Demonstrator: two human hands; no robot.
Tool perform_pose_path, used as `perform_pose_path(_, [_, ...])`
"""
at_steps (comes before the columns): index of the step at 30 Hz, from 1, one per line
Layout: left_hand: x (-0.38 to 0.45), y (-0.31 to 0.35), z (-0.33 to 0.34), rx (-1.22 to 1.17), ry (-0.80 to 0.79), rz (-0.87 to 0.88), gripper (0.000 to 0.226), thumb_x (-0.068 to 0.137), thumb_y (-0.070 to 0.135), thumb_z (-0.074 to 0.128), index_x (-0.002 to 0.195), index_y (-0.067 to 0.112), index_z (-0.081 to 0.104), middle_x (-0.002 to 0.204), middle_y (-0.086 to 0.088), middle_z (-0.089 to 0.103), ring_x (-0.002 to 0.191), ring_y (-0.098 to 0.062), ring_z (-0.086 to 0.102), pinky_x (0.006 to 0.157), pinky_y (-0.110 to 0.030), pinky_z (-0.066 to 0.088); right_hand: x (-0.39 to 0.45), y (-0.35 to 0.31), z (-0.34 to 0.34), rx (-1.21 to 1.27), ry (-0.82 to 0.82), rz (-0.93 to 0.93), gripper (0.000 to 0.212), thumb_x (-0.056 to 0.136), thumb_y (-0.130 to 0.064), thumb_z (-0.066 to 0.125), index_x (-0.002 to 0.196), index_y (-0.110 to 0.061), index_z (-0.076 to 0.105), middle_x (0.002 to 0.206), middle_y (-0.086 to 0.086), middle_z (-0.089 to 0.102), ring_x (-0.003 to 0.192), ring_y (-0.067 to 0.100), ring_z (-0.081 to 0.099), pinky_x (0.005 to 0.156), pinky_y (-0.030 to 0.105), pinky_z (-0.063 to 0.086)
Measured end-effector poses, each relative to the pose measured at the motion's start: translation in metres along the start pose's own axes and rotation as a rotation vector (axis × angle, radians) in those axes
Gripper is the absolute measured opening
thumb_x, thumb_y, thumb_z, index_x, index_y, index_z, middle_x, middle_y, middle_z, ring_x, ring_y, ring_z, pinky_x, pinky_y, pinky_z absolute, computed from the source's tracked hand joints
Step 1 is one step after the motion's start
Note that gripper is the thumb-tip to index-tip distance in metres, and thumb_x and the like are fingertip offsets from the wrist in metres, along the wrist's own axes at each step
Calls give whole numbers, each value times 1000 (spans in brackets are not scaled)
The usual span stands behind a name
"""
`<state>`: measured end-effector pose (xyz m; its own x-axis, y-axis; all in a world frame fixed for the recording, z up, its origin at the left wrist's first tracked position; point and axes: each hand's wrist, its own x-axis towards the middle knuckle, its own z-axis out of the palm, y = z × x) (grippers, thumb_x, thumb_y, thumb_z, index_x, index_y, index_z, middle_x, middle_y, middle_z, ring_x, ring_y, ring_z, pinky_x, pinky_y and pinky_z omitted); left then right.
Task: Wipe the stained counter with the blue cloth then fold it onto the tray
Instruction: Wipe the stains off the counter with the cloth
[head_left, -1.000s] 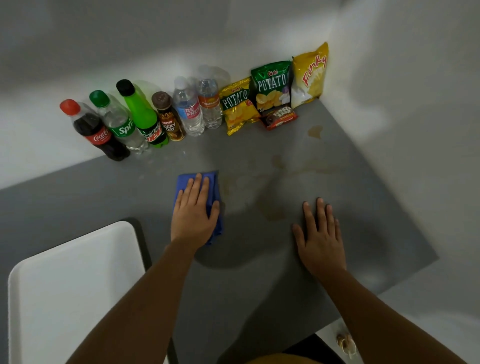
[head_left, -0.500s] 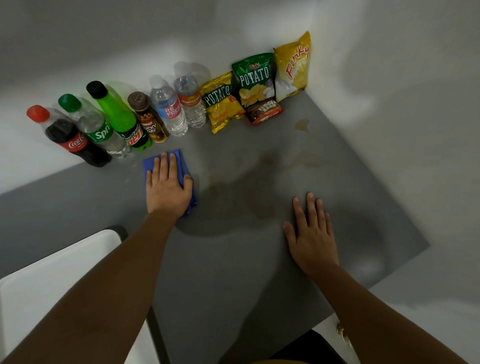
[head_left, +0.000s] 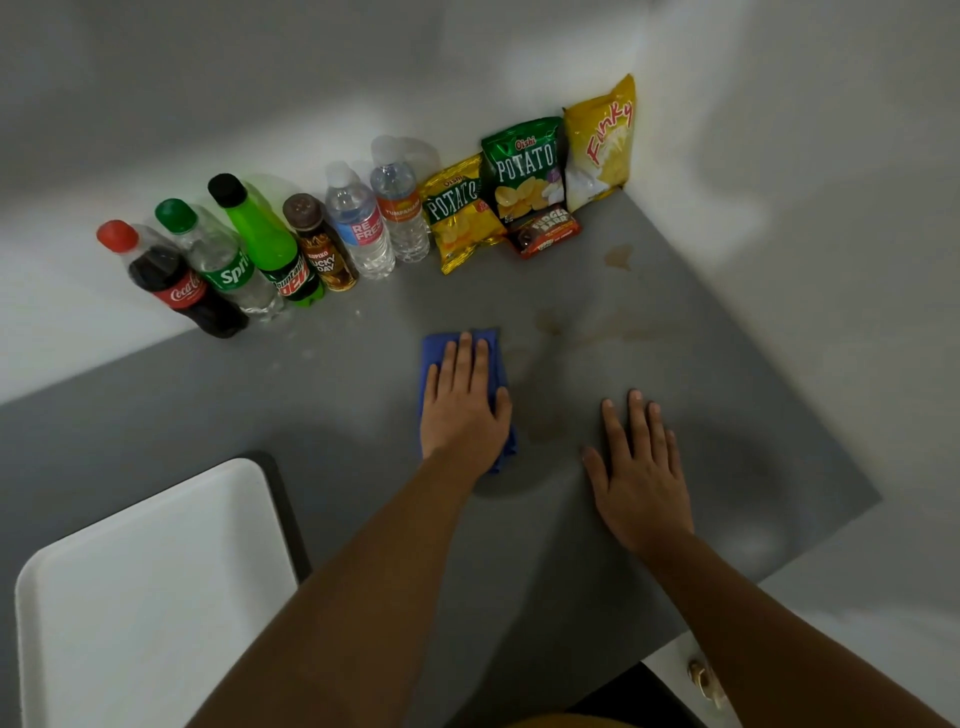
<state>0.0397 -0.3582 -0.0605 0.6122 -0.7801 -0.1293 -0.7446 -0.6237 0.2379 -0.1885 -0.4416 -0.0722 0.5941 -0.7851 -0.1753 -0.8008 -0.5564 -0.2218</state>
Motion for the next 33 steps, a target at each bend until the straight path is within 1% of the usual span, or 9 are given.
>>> perform_pose_path(2, [-7, 3, -1, -34, -29, 0, 69, 105, 50, 21, 163, 20, -3, 172, -2, -5, 158, -20, -6, 127, -39, -6, 0, -1, -3, 6, -12, -5, 68, 104, -64, 13, 163, -33, -4, 171, 0, -17, 155, 19, -22, 128, 45, 0])
perform_pose_path(4, [-6, -2, -9, -109, -59, 31, 69, 106, 49, 29, 163, 21, 6, 172, -2, -1, 158, -20, -3, 127, -38, -2, 0, -3, -6, 17, -28, -7, 69, 104, -61, 17, 164, -31, -1, 171, 1, -15, 156, 22, -20, 128, 46, 0])
perform_pose_path(6, [-5, -13, -23, -240, -58, 51, 64, 105, 45, 39, 161, 21, 22, 170, -1, 15, 157, -22, 12, 127, -40, 15, 1, -11, -11, 42, -22, 26, 68, 105, -56, 25, 164, -26, 9, 172, 6, -8, 157, 26, -13, 128, 47, 1])
perform_pose_path(8, [-8, -29, -36, -331, -2, 17, 55, 104, 41, 45, 155, 21, 39, 162, -2, 36, 148, -23, 33, 117, -40, 36, 4, -28, -16, 72, 26, 73, 66, 106, -50, 35, 162, -19, 23, 171, 11, 4, 158, 29, -3, 127, 48, 5])
perform_pose_path(12, [-18, -66, -51, -339, 142, -92, 39, 103, 30, 51, 136, 12, 60, 136, -11, 60, 125, -33, 56, 99, -44, 49, 22, -91, -19, 233, 60, -60, 62, 105, -44, 45, 157, -12, 36, 169, 13, 19, 157, 30, 10, 126, 43, 13])
perform_pose_path(17, [-24, -98, -58, -329, 225, -240, 26, 102, 24, 53, 116, 6, 66, 114, -18, 66, 98, -41, 64, 81, -42, 49, 57, -177, -1, 257, -50, -379, 63, 108, -45, 37, 160, -10, 28, 171, 12, 10, 158, 27, 2, 128, 42, 9])
perform_pose_path(21, [-22, -107, -59, -322, 238, -243, 25, 102, 26, 51, 101, 5, 65, 97, -20, 68, 85, -40, 63, 70, -34, 41, 73, -195, 19, 92, -49, -351, 64, 109, -48, 29, 164, -18, 13, 172, 10, -4, 158, 27, -6, 127, 44, 2])
perform_pose_path(27, [-14, -95, -61, -347, 233, -225, 25, 102, 27, 51, 96, 6, 63, 89, -19, 68, 80, -41, 63, 65, -36, 43, 83, -184, 21, 74, 25, -386, 61, 107, -48, 28, 163, -23, 21, 172, 6, 6, 158, 26, 5, 127, 44, 7])
perform_pose_path(33, [-15, -83, -60, -369, 226, -219, 25, 101, 30, 50, 91, 10, 61, 82, -17, 67, 77, -41, 63, 64, -32, 36, 99, -139, 4, 45, 45, -333, 55, 109, -42, 21, 163, -31, 18, 172, -1, 6, 158, 21, 5, 127, 43, 7])
